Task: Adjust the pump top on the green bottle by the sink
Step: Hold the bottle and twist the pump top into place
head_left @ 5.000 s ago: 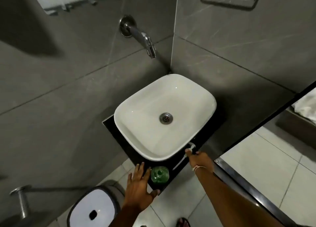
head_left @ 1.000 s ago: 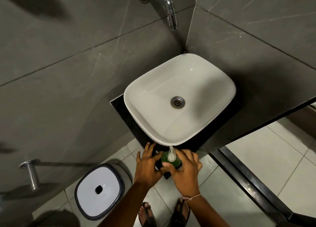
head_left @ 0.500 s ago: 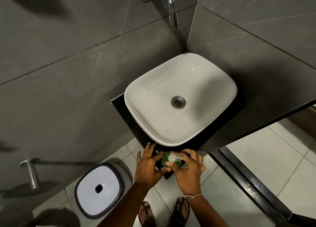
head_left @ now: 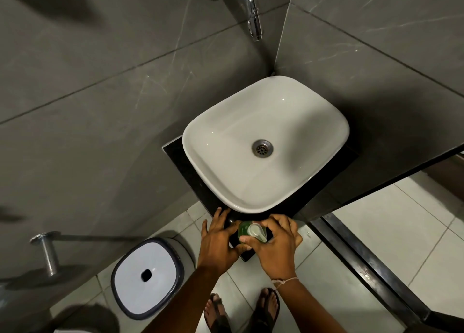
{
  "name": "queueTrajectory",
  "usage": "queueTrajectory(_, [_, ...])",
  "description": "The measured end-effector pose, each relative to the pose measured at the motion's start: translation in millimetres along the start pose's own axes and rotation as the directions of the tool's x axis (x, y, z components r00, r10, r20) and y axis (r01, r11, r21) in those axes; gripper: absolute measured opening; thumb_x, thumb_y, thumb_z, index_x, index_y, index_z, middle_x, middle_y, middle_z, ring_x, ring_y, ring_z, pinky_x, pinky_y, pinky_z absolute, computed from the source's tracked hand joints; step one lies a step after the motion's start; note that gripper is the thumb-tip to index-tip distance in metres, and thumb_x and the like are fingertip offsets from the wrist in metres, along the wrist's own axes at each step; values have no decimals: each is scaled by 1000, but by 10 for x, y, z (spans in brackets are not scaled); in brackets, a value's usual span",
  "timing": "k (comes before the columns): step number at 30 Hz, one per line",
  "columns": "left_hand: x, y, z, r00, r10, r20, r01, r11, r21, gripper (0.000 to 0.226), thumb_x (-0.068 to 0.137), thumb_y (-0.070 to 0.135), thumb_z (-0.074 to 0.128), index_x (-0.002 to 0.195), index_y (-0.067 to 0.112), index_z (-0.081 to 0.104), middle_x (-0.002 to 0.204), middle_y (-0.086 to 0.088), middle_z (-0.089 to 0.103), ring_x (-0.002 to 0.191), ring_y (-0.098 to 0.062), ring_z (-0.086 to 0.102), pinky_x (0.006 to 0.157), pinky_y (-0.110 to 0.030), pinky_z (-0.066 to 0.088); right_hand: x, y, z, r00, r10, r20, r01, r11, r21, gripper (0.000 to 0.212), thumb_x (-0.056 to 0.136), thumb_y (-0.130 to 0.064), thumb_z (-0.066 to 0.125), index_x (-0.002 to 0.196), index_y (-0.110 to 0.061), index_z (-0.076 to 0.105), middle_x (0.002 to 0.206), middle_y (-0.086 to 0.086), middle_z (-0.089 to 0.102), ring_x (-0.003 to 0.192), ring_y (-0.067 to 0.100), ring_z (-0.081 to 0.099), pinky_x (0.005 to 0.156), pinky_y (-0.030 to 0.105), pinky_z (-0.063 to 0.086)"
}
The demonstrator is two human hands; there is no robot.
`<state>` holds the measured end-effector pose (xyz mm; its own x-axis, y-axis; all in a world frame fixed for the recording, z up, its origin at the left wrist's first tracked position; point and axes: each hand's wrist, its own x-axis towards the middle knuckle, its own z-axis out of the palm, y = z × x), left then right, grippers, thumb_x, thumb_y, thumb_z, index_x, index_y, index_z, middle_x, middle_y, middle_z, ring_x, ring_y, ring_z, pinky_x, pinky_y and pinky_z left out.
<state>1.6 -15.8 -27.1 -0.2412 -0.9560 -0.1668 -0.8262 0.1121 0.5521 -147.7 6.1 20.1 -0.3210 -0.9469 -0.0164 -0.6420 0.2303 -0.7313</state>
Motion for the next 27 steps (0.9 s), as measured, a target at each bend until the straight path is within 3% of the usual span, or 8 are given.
queueTrajectory(4, [5, -8, 2, 1000, 5, -8, -5, 1000, -7, 61, 72, 57, 67, 127, 37, 53, 157, 1, 25, 147, -19, 2, 117, -57, 5, 15, -22, 3, 999, 18, 32, -18, 1000, 12, 50, 47, -69, 72, 79, -32, 62, 95, -15, 54, 106, 13, 42, 85, 40, 30])
queueTrajectory(9, [5, -15, 6, 1000, 13, 0, -13, 1000, 24, 66, 73, 65, 63, 131, 37, 49, 158, 0, 22, 147, -20, 1, 117, -56, 4, -5, 129, -198, 981, -86, 176, 89, 996, -10, 64, 58, -78, 62, 118, -56, 54, 113, -21, 49, 115, 6, 36, 93, 36, 26])
queueTrajectory(11, [12, -9, 7, 1000, 0, 11, -1, 999, 38, 68, 73, 65, 64, 132, 38, 48, 158, 1, 20, 147, -18, 0, 117, -53, 1, 22, 133, -230, 981, -97, 167, 100, 995, -7, 54, 63, -71, 64, 115, -59, 56, 113, -23, 50, 114, 9, 38, 91, 35, 27])
queueTrajectory(15, [21, -11, 3, 1000, -5, 17, 4, 999, 34, 67, 71, 63, 67, 130, 37, 50, 158, 0, 21, 146, -18, 1, 116, -52, 1, 104, 86, -158, 988, -96, 120, 97, 995, -5, 40, 58, -49, 82, 95, -43, 71, 109, -19, 56, 112, 12, 41, 84, 33, 22])
queueTrajectory(21, [25, -30, 23, 1000, -1, 8, 1, 999, 37, 68, 71, 66, 64, 130, 36, 51, 157, 0, 23, 146, -18, 1, 116, -52, 1, 26, 54, -96, 995, -73, 66, 75, 997, -32, 37, 56, -44, 84, 83, -35, 62, 97, -22, 49, 105, 13, 41, 77, 28, 18])
queueTrajectory(24, [21, -18, 21, 1000, 1, 4, -1, 1000, 19, 68, 70, 64, 67, 130, 37, 51, 157, 0, 23, 146, -17, 1, 116, -54, 2, 40, 43, -236, 986, -86, 142, 94, 994, -50, 40, 62, -36, 82, 96, -40, 62, 104, -20, 53, 109, 11, 41, 79, 31, 22])
queueTrajectory(27, [22, -15, 11, 1000, 2, 4, -2, 1000, 12, 70, 68, 64, 67, 130, 37, 50, 157, 0, 23, 146, -18, 1, 117, -56, 3, 101, 39, -489, 967, -147, 209, 141, 989, 42, 42, 82, -25, 65, 115, -50, 56, 112, -21, 56, 112, 9, 42, 89, 35, 29])
